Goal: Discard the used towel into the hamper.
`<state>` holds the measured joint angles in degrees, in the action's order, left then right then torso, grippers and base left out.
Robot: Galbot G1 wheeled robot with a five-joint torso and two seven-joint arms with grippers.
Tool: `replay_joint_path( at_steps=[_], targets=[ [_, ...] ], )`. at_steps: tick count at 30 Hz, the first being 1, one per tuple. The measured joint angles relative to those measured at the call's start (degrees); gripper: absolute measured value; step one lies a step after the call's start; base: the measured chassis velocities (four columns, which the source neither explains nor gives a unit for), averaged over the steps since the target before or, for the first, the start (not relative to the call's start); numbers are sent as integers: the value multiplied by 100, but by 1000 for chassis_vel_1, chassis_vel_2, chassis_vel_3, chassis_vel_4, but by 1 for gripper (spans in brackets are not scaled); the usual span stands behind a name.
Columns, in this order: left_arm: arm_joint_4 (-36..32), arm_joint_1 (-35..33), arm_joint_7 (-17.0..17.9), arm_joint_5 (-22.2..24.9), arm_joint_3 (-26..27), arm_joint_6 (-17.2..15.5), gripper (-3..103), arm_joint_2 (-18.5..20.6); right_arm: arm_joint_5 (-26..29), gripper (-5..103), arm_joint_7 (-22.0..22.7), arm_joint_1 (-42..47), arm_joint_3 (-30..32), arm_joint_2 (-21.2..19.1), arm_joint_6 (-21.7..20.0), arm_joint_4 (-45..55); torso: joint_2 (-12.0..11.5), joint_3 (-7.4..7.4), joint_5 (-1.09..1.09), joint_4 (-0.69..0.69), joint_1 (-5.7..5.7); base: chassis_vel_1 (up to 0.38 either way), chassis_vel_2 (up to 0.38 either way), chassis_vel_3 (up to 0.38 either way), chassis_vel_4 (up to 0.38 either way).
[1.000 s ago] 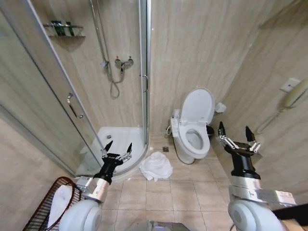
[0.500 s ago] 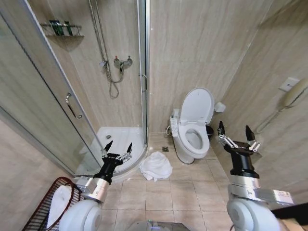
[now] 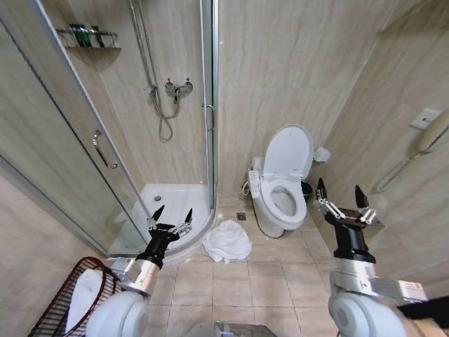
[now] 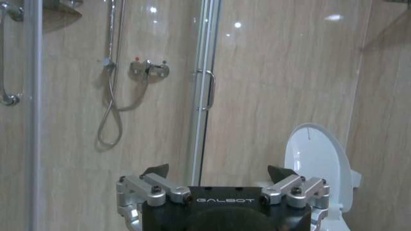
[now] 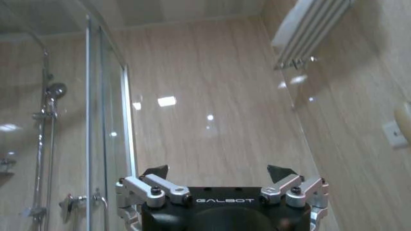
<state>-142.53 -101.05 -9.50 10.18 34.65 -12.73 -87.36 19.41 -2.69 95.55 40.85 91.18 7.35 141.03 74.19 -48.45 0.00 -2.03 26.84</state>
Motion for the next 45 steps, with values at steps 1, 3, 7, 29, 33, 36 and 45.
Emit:
replay_joint_path(
  at_steps=[1, 3, 7, 29, 33, 36, 45],
  targets=[
    [0, 0, 0, 0, 0, 0, 100, 0, 1, 100, 7, -9, 4, 5, 2, -93, -49, 26, 0, 0, -22, 0, 0, 0, 0],
    [0, 0, 0, 0, 0, 0, 100, 0, -42, 100, 12, -4, 10, 32, 1, -299, -138, 74, 0, -1, -63, 0, 0, 0, 0],
    [0, 0, 0, 0, 0, 0, 100, 0, -117, 100, 18, 73, 20, 81, -107, -561, -258, 138, 1, 0, -119, 0, 0, 0, 0],
    [0, 0, 0, 0, 0, 0, 100, 0, -692, 100, -211, 187, -314, 99, 1509, -1897, -924, 501, 0, 1, -422, 0, 0, 0, 0],
    [0, 0, 0, 0, 0, 0, 100, 0, -574, 100, -369, 122, -318, 99, 1563, -1837, -1041, 564, 0, 0, -475, 0, 0, 0, 0],
    [0, 0, 0, 0, 0, 0, 100, 0, -629, 100, -184, 68, -349, 99, 1511, -1758, -1127, 613, 1, 0, -514, 0, 0, 0, 0],
    [0, 0, 0, 0, 0, 0, 100, 0, -603, 100, 43, 129, -314, 97, 1066, -1573, -1329, 723, 0, 0, -605, 0, 0, 0, 0]
  ],
)
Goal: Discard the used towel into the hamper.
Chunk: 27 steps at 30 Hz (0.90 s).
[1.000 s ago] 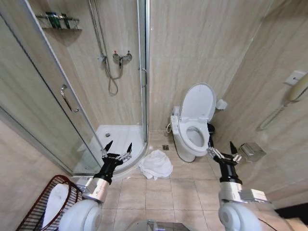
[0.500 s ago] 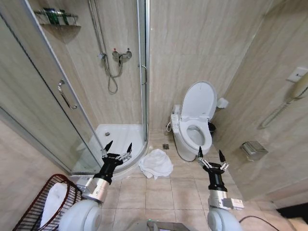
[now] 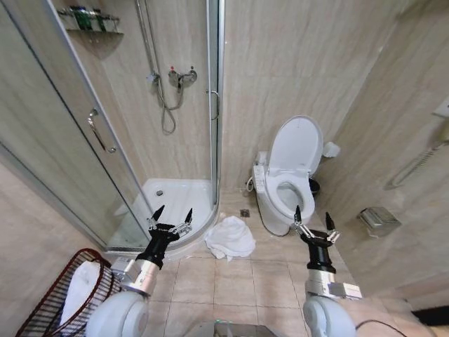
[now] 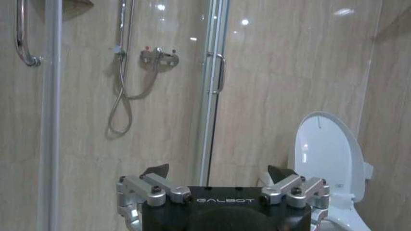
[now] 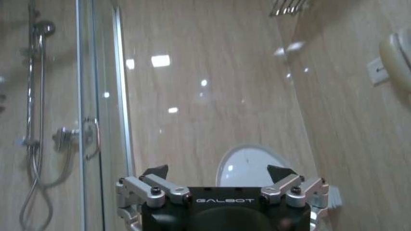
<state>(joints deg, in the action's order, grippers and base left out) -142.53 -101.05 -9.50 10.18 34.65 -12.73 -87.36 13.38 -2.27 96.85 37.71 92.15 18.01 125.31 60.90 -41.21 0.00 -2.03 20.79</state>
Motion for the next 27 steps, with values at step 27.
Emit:
replay_joint_path(
  at_steps=[27],
  targets=[
    [0, 0, 0, 0, 0, 0, 100, 0, 69, 100, 583, -287, -122, -1, -383, 348, -747, 408, 0, 0, -337, 0, 0, 0, 0]
  ],
)
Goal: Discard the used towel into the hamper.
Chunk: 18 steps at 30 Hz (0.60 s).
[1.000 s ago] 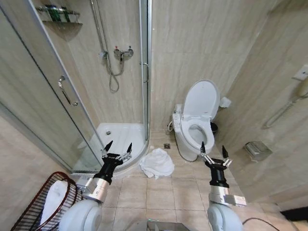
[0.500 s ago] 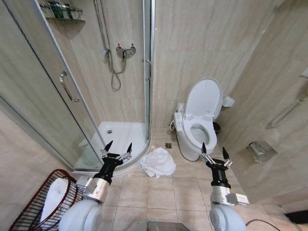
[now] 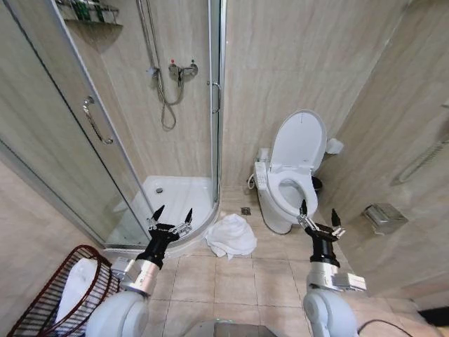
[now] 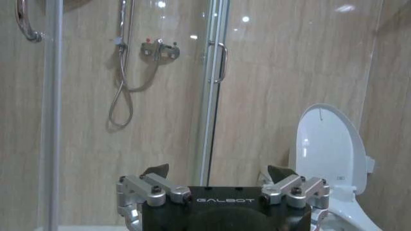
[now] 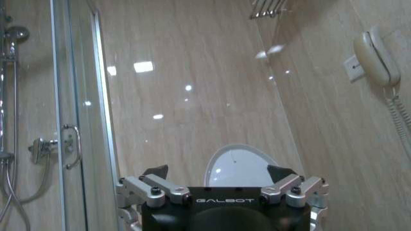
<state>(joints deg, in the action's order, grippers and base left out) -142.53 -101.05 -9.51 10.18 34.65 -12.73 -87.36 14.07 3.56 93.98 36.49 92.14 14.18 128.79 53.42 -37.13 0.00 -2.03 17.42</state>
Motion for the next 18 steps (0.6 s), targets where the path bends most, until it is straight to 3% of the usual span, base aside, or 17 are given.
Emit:
replay_joint_path(
  at_steps=[18],
  targets=[
    [0, 0, 0, 0, 0, 0, 100, 0, -35, 100, -125, 142, -53, 0, 210, -120, -472, 262, 0, 0, -209, -25, 24, 26, -23]
  ],
)
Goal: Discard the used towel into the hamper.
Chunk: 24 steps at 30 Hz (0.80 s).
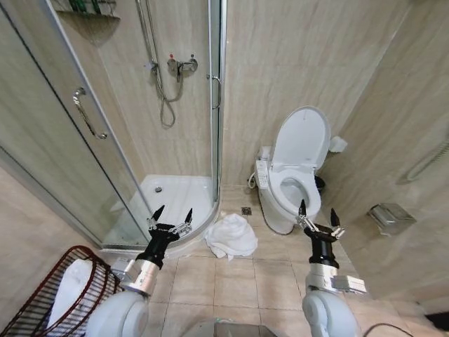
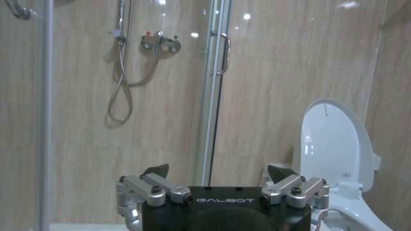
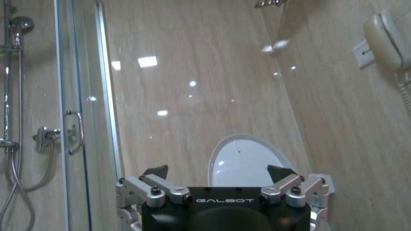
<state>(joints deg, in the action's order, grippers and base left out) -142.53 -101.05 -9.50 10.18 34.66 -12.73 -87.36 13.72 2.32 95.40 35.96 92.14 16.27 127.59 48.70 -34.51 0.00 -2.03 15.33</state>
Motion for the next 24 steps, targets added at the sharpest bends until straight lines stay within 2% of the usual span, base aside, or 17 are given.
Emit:
replay_joint_path(
  at_steps=[6, 24],
  targets=[
    [0, 0, 0, 0, 0, 0, 100, 0, 15, 100, -205, 65, 24, 0, 65, -69, -171, 96, 0, 0, -74, -50, 47, 41, -44],
    [0, 0, 0, 0, 0, 0, 100, 0, 91, 100, -374, 125, 60, 0, 195, -109, -550, 304, 0, 0, -248, 0, 0, 0, 0]
  ],
)
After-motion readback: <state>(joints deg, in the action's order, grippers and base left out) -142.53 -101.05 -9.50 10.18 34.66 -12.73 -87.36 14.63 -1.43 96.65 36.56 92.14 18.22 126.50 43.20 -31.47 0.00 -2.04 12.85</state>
